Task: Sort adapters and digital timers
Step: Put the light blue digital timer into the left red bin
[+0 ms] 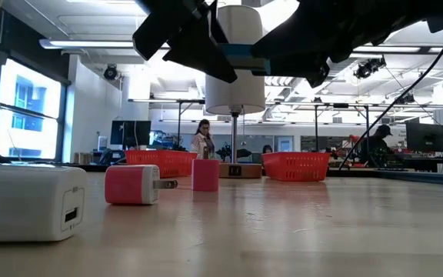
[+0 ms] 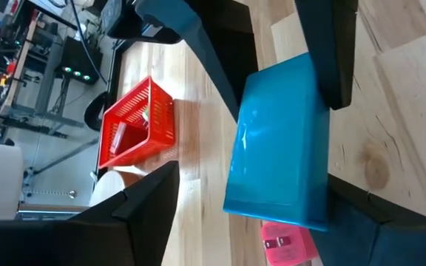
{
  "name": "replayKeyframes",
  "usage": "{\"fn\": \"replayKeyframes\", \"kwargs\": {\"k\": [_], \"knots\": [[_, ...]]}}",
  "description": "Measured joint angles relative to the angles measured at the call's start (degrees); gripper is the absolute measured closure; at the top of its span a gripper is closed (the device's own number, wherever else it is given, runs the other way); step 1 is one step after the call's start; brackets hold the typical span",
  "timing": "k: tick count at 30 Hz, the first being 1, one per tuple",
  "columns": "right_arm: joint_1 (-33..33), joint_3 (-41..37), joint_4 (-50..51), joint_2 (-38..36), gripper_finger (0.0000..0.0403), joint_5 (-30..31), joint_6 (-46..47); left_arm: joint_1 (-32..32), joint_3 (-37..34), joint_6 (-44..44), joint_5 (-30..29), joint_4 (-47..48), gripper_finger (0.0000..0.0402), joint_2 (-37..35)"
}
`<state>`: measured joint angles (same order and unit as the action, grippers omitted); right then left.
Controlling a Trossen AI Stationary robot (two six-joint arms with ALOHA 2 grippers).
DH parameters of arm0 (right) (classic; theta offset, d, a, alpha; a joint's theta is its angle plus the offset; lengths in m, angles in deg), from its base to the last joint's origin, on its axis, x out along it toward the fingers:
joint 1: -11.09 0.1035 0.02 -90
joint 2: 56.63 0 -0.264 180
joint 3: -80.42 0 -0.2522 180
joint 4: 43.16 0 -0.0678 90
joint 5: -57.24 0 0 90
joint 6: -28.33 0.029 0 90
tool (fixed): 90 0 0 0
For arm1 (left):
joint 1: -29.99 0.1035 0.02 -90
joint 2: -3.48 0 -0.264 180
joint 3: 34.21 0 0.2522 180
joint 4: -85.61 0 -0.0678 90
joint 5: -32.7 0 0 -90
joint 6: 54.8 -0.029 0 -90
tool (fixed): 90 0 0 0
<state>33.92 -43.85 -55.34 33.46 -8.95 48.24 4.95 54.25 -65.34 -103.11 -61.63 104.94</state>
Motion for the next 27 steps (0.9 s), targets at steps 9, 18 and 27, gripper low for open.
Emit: {"fn": "replayKeyframes", "kwargs": {"k": [9, 18, 27], "knots": [[-0.04, 0.0, -0.17, 0.0, 0.0258, -0.88, 0.07, -0.07, 0.0, -0.16, 0.34, 0.04, 0.0232, 0.07], [-0.2, 0.01, 0.13, 0.0, 0.0238, -3.2, 3.25, -0.09, 0.0, -0.61, 1.8, -0.07, 0.0285, 0.06], [-0.11, 0.01, 0.14, 0.02, 0.0068, -3.24, 3.95, -0.75, 0.02, 0.06, 2.08, 0.02, 0.0335, 0.06]]}}
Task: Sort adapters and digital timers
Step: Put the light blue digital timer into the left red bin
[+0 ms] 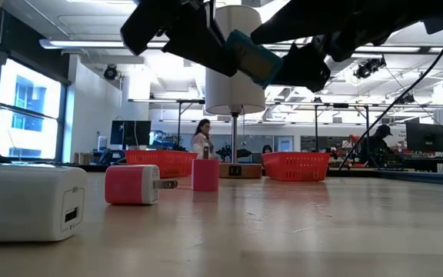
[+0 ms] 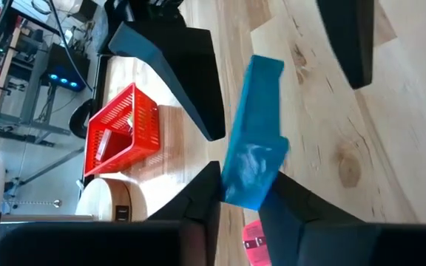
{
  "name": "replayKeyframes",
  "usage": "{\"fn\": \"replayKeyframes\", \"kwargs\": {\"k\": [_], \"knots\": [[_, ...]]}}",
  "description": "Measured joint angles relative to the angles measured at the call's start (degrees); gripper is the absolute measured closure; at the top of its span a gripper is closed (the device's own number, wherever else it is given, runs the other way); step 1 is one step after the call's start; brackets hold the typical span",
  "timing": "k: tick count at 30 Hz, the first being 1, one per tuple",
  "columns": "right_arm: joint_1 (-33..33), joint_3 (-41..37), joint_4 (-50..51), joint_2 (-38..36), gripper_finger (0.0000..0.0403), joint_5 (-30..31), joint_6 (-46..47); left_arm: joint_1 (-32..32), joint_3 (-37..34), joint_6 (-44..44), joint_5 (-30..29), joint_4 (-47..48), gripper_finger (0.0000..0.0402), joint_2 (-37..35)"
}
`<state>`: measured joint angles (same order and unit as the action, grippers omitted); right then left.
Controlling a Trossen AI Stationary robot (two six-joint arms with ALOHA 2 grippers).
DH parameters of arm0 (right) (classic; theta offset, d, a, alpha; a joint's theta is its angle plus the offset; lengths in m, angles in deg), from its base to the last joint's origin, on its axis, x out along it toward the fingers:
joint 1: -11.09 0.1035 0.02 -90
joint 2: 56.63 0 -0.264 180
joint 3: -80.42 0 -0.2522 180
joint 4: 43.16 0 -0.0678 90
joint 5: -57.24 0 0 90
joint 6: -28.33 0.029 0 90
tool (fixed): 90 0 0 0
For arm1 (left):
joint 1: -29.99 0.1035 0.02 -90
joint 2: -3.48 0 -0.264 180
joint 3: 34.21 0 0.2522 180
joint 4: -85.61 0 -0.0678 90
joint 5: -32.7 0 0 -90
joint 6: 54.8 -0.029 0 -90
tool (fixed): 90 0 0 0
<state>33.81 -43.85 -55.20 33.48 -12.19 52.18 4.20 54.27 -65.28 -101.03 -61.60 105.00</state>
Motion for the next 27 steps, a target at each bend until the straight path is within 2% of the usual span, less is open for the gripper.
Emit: {"fn": "replayKeyframes", "kwargs": {"k": [2, 6, 20, 27], "knots": [[0.02, 0.0, -0.02, 0.0, 0.0051, 0.0, -0.02, -0.23, 0.0, 0.0, -0.02, -0.02, 0.0353, 0.0], [0.04, 0.0, -0.02, 0.0, 0.0037, -0.18, -0.04, -0.37, 0.0, -0.15, -0.02, 0.0, 0.0352, 0.0], [0.07, 0.0, 1.51, 0.0, 0.005, 0.51, -3.1, -0.86, 0.0, 3.77, 1.64, 0.66, 0.0352, 0.0], [0.07, 0.0, 3.5, 0.0, 0.0059, 0.48, -2.69, -1.15, 0.0, 10.13, 0.65, 7.06, 0.0352, 0.0]]}}
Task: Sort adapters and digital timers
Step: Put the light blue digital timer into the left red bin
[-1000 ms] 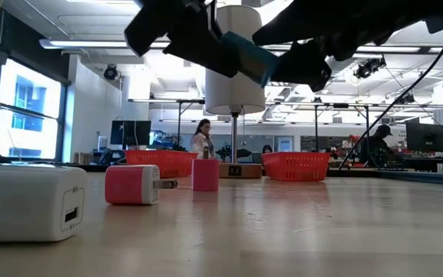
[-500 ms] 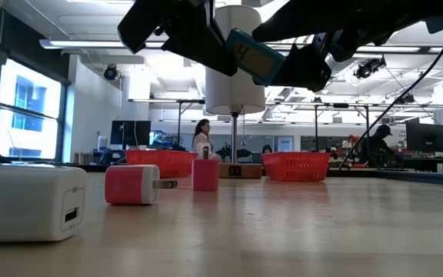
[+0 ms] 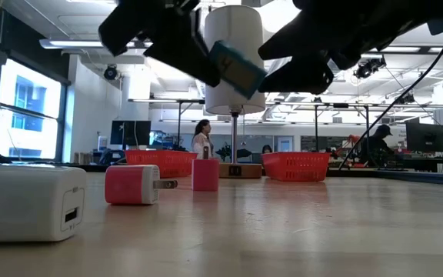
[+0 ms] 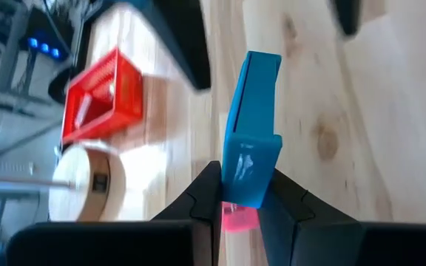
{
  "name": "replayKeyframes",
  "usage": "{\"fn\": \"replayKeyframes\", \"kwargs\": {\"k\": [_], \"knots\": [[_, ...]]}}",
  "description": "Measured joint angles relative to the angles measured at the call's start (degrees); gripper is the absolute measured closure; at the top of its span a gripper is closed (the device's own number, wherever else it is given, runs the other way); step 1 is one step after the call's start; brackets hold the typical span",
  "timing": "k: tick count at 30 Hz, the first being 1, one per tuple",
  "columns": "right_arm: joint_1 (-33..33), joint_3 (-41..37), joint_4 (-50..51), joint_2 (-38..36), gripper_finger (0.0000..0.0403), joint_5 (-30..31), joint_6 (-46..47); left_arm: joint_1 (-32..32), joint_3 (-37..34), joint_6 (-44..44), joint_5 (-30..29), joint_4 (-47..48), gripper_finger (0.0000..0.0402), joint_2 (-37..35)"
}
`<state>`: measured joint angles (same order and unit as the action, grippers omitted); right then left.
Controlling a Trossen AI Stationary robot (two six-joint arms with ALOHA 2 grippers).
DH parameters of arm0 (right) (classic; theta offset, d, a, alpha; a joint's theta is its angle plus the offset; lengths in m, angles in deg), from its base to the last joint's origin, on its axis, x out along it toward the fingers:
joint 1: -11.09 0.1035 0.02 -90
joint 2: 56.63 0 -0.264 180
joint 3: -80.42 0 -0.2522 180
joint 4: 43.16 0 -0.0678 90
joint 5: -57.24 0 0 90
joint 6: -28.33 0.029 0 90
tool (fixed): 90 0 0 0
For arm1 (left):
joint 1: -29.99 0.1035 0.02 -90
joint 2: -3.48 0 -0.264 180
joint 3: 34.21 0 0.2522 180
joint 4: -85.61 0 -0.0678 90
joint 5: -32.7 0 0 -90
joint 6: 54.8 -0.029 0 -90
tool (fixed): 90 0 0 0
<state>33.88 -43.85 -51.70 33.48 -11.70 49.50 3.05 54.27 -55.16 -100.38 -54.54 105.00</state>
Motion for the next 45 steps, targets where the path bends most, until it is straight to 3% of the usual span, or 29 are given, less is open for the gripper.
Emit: {"fn": "replayKeyframes", "kwargs": {"k": [9, 16, 26, 36, 45], "knots": [[0.0, 0.0, 0.74, 0.0, 0.0063, 0.0, 0.06, -0.49, 0.0, 11.01, -2.66, 10.66, 0.0352, 0.0], [0.0, 0.0, 0.74, 0.0, 0.0063, 0.0, 0.22, -0.76, 0.0, 18.93, -8.04, 21.14, 0.0352, -0.02], [0.0, 0.0, 0.74, 0.0, 0.0063, -0.02, 0.24, -0.63, 0.0, 21.77, -9.3, 26.47, 0.0352, -1.34], [-0.02, 0.0, 0.97, 0.0, 0.0063, -0.02, 0.22, 0.23, -0.54, 28.71, -14.27, 35.59, 0.0352, -7.94], [-0.07, 0.0, 1.72, 0.0, 0.0063, -0.02, 0.22, 2.35, -8.7, 29.37, -15.4, 33.93, 0.0352, -14.94]]}}
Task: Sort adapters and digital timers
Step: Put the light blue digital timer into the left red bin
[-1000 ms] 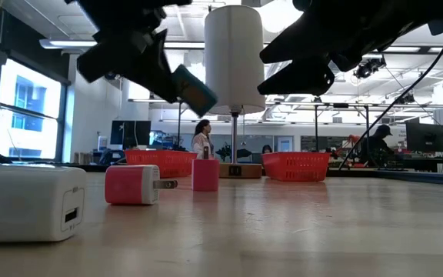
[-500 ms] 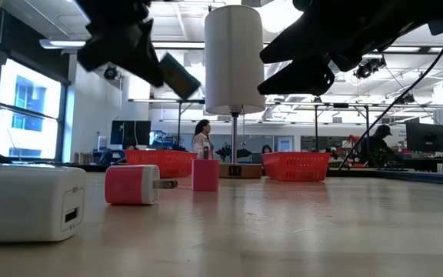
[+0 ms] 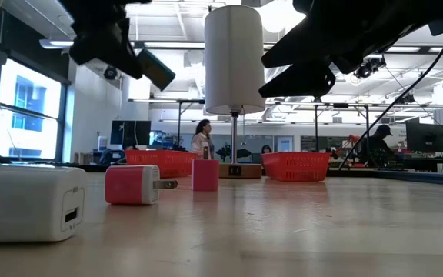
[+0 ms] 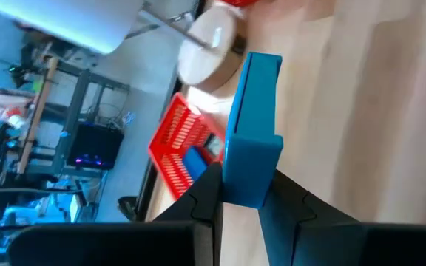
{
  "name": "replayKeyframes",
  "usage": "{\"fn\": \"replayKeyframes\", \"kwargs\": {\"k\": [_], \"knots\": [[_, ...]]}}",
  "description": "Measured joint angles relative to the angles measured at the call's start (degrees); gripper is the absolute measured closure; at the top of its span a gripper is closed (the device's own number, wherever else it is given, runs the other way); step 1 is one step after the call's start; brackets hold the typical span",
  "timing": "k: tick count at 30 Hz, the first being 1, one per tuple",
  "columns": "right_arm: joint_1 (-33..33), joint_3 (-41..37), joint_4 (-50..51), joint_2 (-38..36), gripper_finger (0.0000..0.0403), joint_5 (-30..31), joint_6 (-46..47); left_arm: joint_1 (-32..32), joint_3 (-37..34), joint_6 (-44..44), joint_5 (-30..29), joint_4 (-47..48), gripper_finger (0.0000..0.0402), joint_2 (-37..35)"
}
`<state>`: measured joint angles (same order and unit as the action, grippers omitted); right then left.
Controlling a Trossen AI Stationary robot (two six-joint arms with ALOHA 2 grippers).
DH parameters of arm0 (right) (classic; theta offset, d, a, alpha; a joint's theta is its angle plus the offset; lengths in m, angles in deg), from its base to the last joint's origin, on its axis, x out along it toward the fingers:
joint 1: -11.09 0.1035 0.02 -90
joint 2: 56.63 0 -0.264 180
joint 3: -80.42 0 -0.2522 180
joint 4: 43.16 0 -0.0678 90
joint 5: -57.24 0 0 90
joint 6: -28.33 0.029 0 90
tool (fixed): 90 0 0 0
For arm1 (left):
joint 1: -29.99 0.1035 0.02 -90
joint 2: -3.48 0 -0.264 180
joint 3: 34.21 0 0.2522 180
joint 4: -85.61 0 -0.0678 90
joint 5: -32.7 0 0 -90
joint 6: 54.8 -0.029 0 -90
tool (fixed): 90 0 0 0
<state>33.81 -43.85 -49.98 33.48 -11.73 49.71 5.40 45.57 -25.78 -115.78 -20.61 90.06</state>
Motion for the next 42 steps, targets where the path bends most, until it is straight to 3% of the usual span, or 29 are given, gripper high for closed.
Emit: {"fn": "replayKeyframes", "kwargs": {"k": [7, 15, 22, 29, 42], "knots": [[-0.79, 0.0, 0.09, 0.0, 0.0063, 0.02, -0.17, 5.91, -8.22, -3.26, 1.56, -10.07, 0.0352, -6.25], [-1.09, 0.0, 0.07, 0.0, 0.0063, 0.02, 0.42, 18.85, -13.57, -20.82, 16.57, -32.87, 0.0352, -7.69], [-1.07, 0.0, 0.61, 0.0, 0.0063, -0.2, 1.22, 29.17, -13.77, -19.83, 16.88, -33.82, 0.0352, -7.69], [-1.07, 0.0, 0.76, 0.0, 0.0063, -0.22, 1.25, 37.76, -13.77, -16.23, 23.74, -35.04, 0.0352, -7.35], [-1.04, -0.02, 0.65, 0.0, 0.0063, -0.28, 1.33, 44.82, -14.08, -16.68, 27.25, -39.25, 0.0352, -1.77]]}}
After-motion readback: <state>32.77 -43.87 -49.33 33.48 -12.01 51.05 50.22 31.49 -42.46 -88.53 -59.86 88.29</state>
